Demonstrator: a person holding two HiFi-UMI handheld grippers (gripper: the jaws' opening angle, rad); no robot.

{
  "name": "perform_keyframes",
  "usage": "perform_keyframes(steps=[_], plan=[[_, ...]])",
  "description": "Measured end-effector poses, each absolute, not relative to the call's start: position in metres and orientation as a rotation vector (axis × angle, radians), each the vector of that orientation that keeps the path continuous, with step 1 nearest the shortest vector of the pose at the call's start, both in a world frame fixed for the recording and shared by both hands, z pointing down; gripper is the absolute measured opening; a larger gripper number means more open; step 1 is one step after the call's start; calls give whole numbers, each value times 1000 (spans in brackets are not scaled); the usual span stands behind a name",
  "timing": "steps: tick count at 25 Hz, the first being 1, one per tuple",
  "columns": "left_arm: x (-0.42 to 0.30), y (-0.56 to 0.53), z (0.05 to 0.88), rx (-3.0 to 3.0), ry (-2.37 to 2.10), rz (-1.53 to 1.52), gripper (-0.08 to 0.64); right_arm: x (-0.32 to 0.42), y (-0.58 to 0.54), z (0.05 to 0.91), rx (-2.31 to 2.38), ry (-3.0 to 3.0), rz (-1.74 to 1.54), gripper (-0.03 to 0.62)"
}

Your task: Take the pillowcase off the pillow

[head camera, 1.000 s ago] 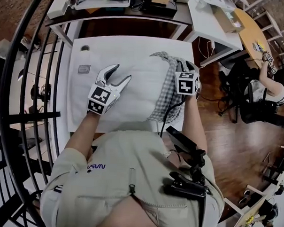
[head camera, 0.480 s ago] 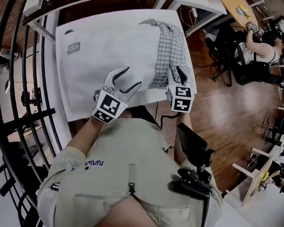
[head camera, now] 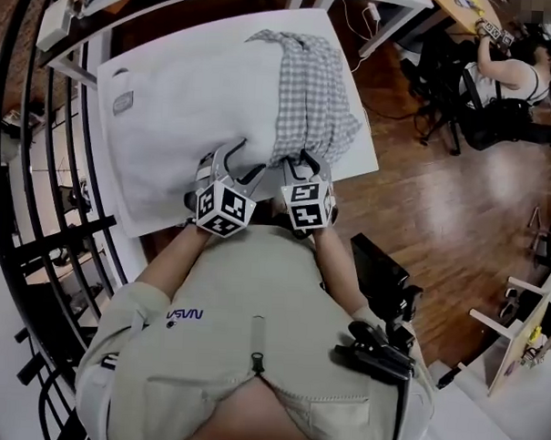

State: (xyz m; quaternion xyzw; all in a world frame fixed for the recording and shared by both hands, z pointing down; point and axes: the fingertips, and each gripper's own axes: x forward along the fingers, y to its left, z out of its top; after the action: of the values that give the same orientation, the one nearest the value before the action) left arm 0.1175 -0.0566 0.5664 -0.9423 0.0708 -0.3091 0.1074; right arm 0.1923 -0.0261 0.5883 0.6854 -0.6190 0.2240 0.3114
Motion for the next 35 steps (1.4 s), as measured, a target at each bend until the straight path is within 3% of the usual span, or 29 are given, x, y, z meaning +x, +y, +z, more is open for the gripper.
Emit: perform_keyframes(steps=[2,4,7,9,15,26,29,33,35], plan=[[118,-66,575,-2723,265,-954,234,193,-32,594,1763,-1627,529,126],[118,-75,571,-2724,302,-961,137,195,-35,594,1736,-1620,474,28],[118,-86,539,-2781,368,-890,38,212,-33,573,1780,-1582,382,8],[117,-101,501,-2811,440,-796,32,239,-27,550,1862,-1522,310,8],[116,-114,444,-2886,523,-644,32,314,-11,504,1992,-1328,128,8],[111,-84,539,-2949,556,-896,39,368,24,619,1868,-1303,449,8],[118,-78,540,-2952,553,-886,98,363,21,614,1864,-1386,469,13],[122,-61,501,-2926,569,-831,231,363,24,556,1956,-1546,411,92],[126,-58,476,-2922,613,-749,238,368,15,518,2020,-1634,335,92]])
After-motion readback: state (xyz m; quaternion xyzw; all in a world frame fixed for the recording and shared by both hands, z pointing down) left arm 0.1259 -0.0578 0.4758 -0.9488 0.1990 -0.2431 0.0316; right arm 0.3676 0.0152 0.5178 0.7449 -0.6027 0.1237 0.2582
